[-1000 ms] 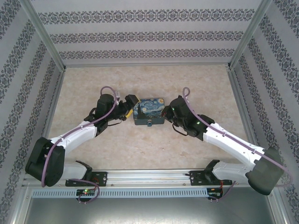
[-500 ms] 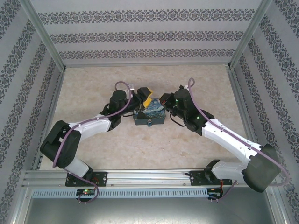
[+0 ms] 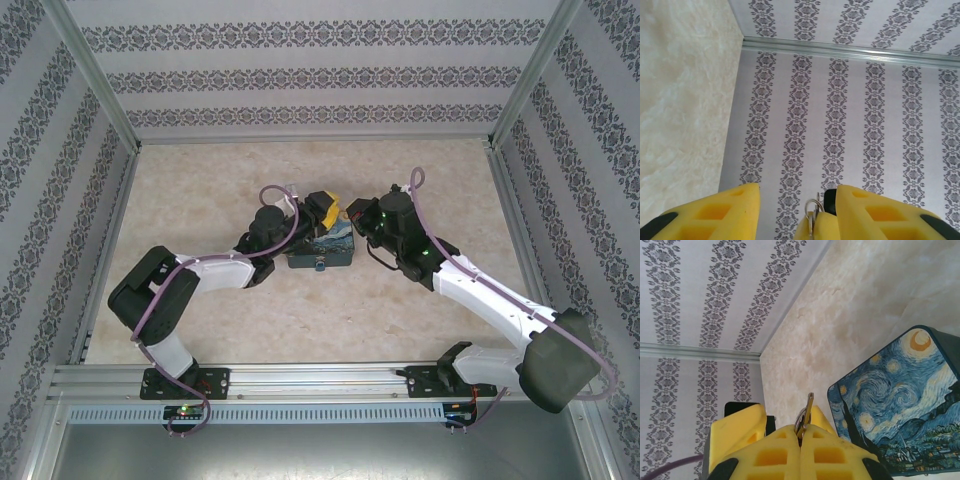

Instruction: Unlock a padlock with a key

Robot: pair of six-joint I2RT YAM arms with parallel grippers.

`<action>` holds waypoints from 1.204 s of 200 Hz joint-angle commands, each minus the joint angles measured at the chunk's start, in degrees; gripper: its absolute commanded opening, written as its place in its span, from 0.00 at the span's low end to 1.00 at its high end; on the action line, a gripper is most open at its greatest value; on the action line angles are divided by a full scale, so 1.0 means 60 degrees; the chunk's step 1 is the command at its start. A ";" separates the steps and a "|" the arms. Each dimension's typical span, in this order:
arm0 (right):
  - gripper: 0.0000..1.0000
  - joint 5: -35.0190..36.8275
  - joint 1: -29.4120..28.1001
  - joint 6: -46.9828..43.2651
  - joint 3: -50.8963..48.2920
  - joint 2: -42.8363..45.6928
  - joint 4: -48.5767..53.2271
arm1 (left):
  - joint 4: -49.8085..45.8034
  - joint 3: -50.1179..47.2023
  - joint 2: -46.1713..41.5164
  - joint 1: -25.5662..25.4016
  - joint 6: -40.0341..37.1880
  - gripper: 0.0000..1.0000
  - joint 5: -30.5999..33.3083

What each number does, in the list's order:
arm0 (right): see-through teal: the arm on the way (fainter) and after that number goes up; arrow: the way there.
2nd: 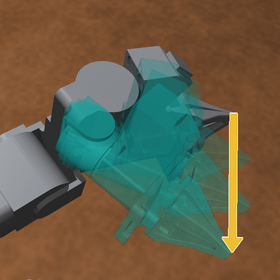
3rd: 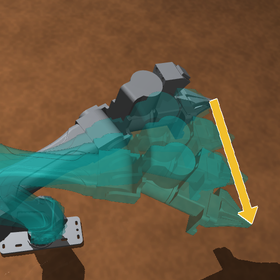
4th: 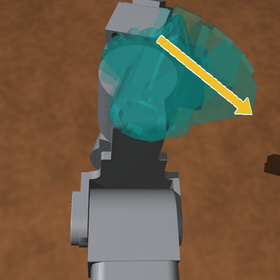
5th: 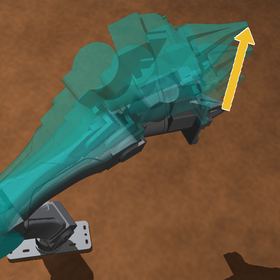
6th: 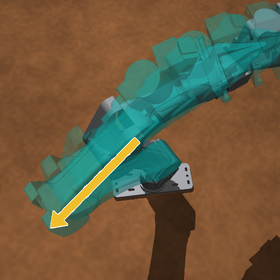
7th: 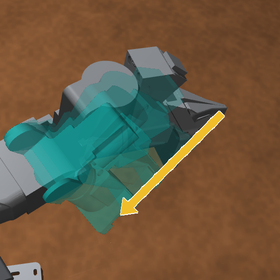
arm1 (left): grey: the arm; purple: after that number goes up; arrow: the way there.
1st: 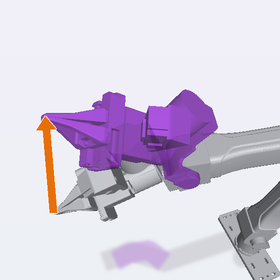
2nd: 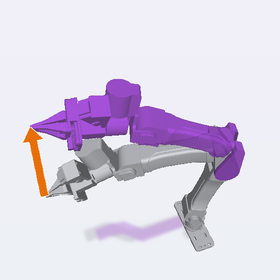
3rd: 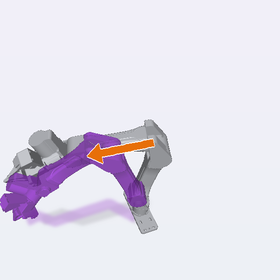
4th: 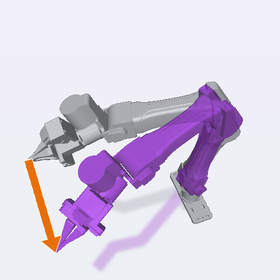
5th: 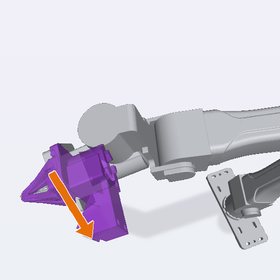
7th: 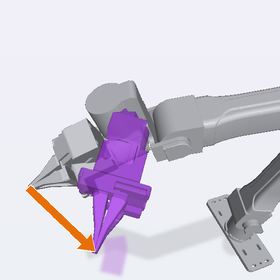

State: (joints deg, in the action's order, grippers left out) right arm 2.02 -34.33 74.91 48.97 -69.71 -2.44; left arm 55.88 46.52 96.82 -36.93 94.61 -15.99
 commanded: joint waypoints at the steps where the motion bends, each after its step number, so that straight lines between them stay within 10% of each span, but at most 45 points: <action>1: 0.00 -0.0090 0.0081 0.0104 -0.0090 0.0019 -0.0334 | 0.0767 -0.0030 -0.0051 -0.0302 0.0169 0.42 0.0330; 125: 0.00 -0.0070 0.0199 0.0229 -0.0529 0.0237 -0.0426 | 0.0755 -0.0124 -0.0105 -0.0635 0.0126 0.17 0.0714; 241: 0.00 -0.0033 0.0257 0.0255 -0.0746 0.0441 -0.0429 | 0.0459 -0.0236 -0.0292 -0.0862 -0.0116 0.19 0.0882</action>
State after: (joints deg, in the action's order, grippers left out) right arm 1.83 -33.12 76.23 45.84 -68.34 -4.58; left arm 57.08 45.91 96.68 -41.19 95.13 -11.66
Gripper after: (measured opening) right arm 0.058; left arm 0.195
